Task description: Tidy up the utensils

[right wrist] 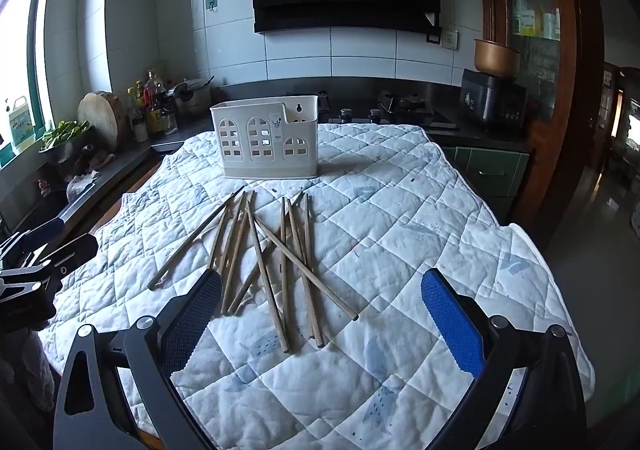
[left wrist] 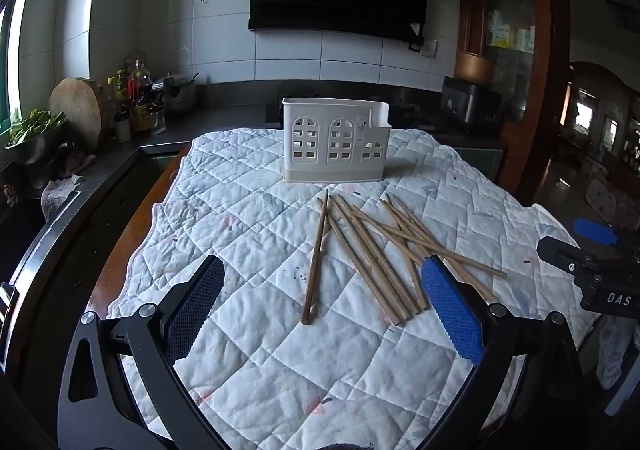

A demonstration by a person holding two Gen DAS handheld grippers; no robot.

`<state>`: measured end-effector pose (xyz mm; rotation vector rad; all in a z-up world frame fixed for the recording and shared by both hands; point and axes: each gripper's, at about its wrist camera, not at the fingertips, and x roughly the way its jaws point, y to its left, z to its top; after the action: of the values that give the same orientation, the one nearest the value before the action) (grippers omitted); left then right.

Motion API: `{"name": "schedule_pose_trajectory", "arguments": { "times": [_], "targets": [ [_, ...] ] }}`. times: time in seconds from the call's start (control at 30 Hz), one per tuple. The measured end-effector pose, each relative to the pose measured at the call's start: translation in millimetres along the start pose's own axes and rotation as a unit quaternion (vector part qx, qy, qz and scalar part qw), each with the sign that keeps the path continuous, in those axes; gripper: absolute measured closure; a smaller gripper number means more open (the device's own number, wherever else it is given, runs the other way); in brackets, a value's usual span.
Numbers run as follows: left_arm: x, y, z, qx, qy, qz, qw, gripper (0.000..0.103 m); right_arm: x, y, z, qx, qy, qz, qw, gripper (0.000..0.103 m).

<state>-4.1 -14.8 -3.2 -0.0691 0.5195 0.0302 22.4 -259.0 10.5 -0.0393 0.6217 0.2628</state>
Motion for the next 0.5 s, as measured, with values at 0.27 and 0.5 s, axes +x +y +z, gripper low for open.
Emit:
{"name": "schedule_pose_trajectory", "arguments": {
  "times": [0.27, 0.5],
  "targets": [
    [2.6, 1.9, -0.2, -0.008, 0.010, -0.003, 0.9999, 0.005, 2.7, 1.3, -5.6, -0.001, 0.001, 0.000, 1.000, 0.006],
    [5.1, -0.4, -0.3, -0.008, 0.016, -0.006, 0.9998, 0.005, 2.2, 2.7, -1.4, -0.002, 0.003, 0.001, 1.000, 0.006]
  ]
}}
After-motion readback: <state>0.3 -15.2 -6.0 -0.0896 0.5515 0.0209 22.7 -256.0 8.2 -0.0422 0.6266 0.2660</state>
